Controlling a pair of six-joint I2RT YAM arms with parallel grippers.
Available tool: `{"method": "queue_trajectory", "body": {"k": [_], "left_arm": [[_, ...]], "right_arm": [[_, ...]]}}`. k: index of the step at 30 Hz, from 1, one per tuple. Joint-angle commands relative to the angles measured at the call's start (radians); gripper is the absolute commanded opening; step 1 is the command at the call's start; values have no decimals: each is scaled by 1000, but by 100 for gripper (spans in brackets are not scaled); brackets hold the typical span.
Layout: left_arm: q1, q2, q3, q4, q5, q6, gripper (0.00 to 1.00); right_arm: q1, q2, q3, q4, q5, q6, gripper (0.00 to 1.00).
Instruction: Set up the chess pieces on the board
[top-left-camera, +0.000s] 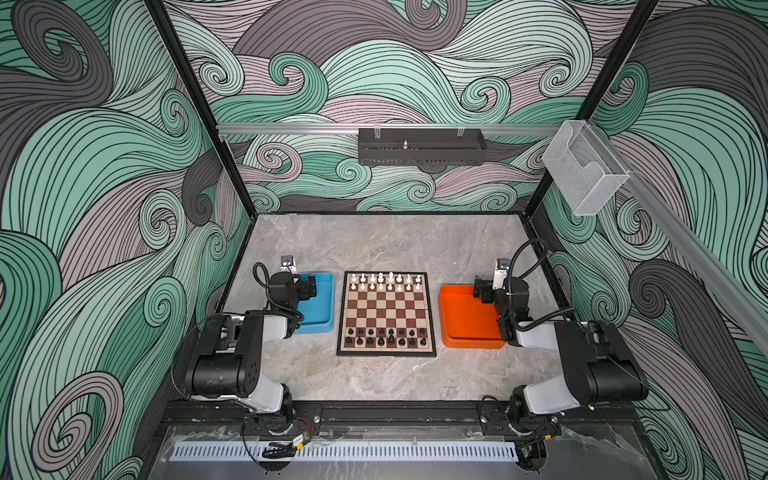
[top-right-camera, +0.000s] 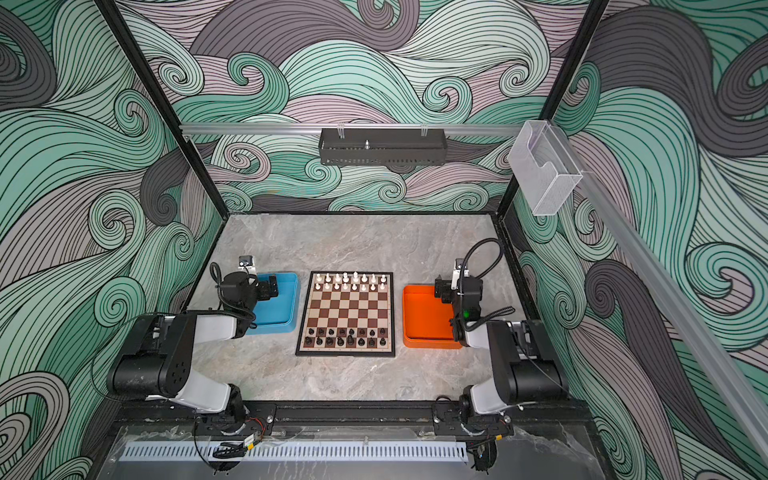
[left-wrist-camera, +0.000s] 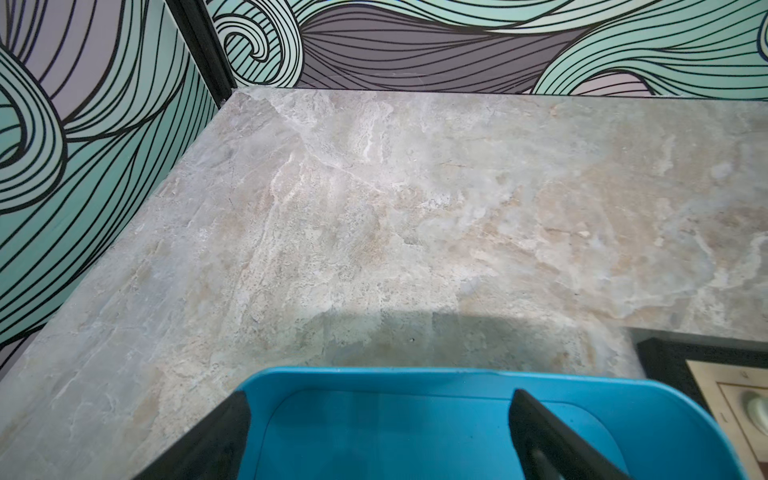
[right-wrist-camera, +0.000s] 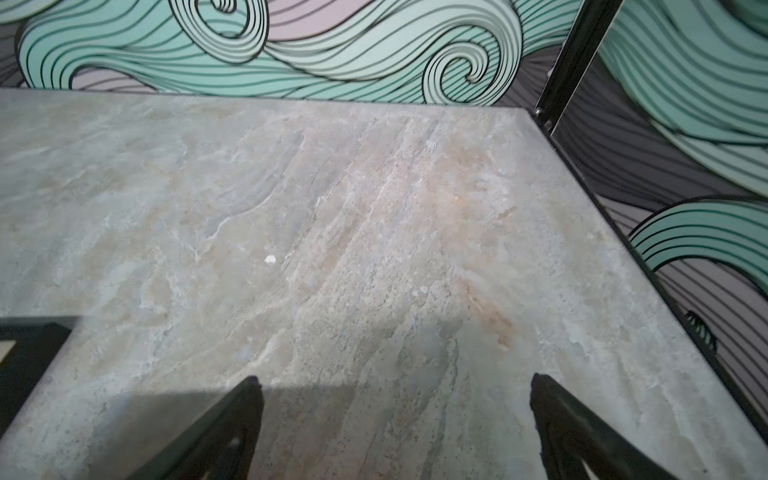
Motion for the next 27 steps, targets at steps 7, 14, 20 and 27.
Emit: {"method": "queue_trajectory", "body": {"k": [7,14,20,27], "left_arm": [[18,9,36,-27,55,0,99],[18,6,34,-27,57,1,99],[21,7,33,-26,74,3,99],[29,7,36,-29,89,-1,99]], "right_arm": [[-27,12,43,17,-137,-13,100],[-33,9,47,5,-156,-11,100],[-42,7,38,19,-216,-27,100],[-57,9,45,8,-237,-13,100]]}}
